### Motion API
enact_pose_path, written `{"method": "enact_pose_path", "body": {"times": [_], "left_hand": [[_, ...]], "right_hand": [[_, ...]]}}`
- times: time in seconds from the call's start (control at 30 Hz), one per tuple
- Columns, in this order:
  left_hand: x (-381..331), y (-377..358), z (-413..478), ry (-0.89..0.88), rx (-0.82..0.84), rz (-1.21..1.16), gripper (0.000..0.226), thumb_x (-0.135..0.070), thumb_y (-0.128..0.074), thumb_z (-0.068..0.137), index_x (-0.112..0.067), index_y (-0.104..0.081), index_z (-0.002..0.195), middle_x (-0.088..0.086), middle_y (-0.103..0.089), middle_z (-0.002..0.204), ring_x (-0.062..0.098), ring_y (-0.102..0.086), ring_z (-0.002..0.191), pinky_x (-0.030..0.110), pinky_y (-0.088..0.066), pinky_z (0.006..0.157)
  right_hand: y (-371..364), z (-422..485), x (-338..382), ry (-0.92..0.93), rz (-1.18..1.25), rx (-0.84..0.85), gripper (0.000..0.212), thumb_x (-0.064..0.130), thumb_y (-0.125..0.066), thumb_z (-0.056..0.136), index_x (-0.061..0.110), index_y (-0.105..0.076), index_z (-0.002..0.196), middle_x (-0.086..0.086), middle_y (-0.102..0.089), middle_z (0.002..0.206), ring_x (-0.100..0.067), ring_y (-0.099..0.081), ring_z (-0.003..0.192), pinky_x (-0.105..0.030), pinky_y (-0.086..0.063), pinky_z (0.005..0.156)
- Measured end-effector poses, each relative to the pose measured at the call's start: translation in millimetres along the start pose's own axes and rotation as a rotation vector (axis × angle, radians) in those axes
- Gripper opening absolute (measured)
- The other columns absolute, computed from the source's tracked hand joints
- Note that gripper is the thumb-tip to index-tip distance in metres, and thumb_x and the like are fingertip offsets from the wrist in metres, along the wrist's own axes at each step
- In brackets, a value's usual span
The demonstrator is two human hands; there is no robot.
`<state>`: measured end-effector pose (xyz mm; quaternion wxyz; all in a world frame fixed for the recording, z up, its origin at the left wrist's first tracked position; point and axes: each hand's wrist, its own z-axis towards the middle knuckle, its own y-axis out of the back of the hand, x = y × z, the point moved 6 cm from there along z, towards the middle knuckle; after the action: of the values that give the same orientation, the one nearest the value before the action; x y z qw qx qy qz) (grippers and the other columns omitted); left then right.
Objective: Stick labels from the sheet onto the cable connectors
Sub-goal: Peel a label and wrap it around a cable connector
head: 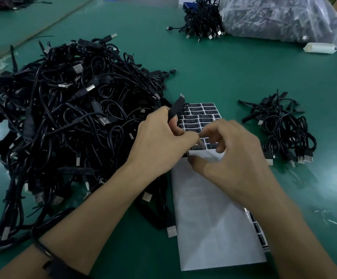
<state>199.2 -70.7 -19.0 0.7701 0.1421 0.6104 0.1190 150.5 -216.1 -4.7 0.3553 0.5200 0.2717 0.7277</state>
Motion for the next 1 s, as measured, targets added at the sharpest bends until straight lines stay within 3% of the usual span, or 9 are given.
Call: {"method": "enact_pose_path", "body": {"times": [0.2, 0.3, 0.4, 0.6, 0.7, 0.8, 0.83, 0.9, 1.0], "left_hand": [[3, -2, 1, 0.005, 0.001, -0.014, 0.036, -0.027, -0.065, 0.063, -0.026, -0.029, 0.064, -0.02, -0.041, 0.047, 0.003, -0.034, 0.048, 0.016, -0.032, 0.045], [3, -2, 1, -0.01, 0.01, -0.014, 0.041, -0.018, -0.07, 0.07, -0.024, -0.03, 0.066, -0.022, -0.043, 0.046, 0.001, -0.036, 0.045, 0.01, -0.029, 0.042], [4, -1, 1, -0.006, 0.01, -0.011, 0.036, -0.023, -0.067, 0.068, -0.025, -0.031, 0.066, -0.022, -0.042, 0.048, 0.002, -0.035, 0.046, 0.011, -0.029, 0.043], [5, -3, 1, -0.003, 0.033, -0.015, 0.038, -0.018, -0.068, 0.073, -0.026, -0.032, 0.067, -0.024, -0.044, 0.047, 0.0, -0.037, 0.043, 0.009, -0.029, 0.041], [6, -4, 2, 0.03, 0.045, -0.024, 0.035, -0.019, -0.068, 0.074, -0.025, -0.034, 0.069, -0.021, -0.043, 0.049, 0.0, -0.037, 0.046, 0.012, -0.03, 0.044], [6, -5, 2, 0.104, 0.08, -0.119, 0.023, -0.03, -0.065, 0.075, -0.019, -0.044, 0.078, -0.006, -0.057, 0.061, 0.011, -0.054, 0.062, 0.039, -0.049, 0.059], [6, -6, 1, 0.124, 0.092, -0.157, 0.024, -0.036, -0.062, 0.077, -0.017, -0.048, 0.081, -0.002, -0.065, 0.066, 0.012, -0.059, 0.064, 0.039, -0.049, 0.061], [5, -9, 0, 0.149, 0.116, -0.226, 0.03, -0.047, -0.05, 0.084, -0.017, -0.053, 0.085, -0.002, -0.071, 0.071, 0.007, -0.062, 0.063, 0.026, -0.046, 0.057], [3, -9, 0, 0.13, 0.131, -0.242, 0.03, -0.044, -0.037, 0.09, -0.02, -0.046, 0.074, 0.0, -0.071, 0.071, 0.007, -0.06, 0.06, 0.021, -0.042, 0.055]], "right_hand": [[-5, -1, 4, 0.004, -0.035, -0.102, 0.024, 0.028, -0.084, 0.075, 0.02, -0.065, 0.086, 0.009, -0.056, 0.081, -0.009, -0.05, 0.073, -0.024, -0.04, 0.064], [-7, -2, 6, 0.029, -0.053, -0.095, 0.021, 0.026, -0.086, 0.076, 0.018, -0.07, 0.087, 0.01, -0.058, 0.08, -0.004, -0.048, 0.07, -0.015, -0.037, 0.066], [-4, -1, 5, 0.027, -0.051, -0.094, 0.015, 0.017, -0.084, 0.078, 0.02, -0.075, 0.09, 0.013, -0.058, 0.079, 0.007, -0.047, 0.069, -0.004, -0.037, 0.071], [2, -2, 4, 0.032, -0.084, -0.136, 0.009, 0.013, -0.075, 0.084, 0.022, -0.077, 0.084, 0.007, -0.064, 0.074, -0.007, -0.053, 0.067, -0.019, -0.04, 0.068], [2, -2, 2, -0.025, -0.049, -0.146, 0.009, 0.016, -0.074, 0.085, 0.024, -0.074, 0.08, 0.015, -0.06, 0.072, 0.0, -0.054, 0.068, -0.012, -0.04, 0.067], [5, -1, -8, -0.136, 0.139, -0.177, 0.019, 0.015, -0.076, 0.082, 0.03, -0.071, 0.073, 0.019, -0.062, 0.061, 0.008, -0.057, 0.063, -0.006, -0.04, 0.063], [5, 0, -13, -0.193, 0.239, -0.178, 0.02, 0.016, -0.077, 0.082, 0.03, -0.072, 0.07, 0.018, -0.065, 0.06, 0.006, -0.057, 0.059, -0.008, -0.041, 0.06], [5, 2, -20, -0.304, 0.484, -0.169, 0.02, 0.016, -0.078, 0.082, 0.03, -0.075, 0.068, 0.015, -0.068, 0.06, 0.003, -0.056, 0.054, -0.011, -0.043, 0.056], [1, 1, -25, -0.445, 0.824, -0.132, 0.018, 0.013, -0.078, 0.082, 0.025, -0.079, 0.068, 0.011, -0.066, 0.062, 0.001, -0.054, 0.056, -0.012, -0.041, 0.052]]}}
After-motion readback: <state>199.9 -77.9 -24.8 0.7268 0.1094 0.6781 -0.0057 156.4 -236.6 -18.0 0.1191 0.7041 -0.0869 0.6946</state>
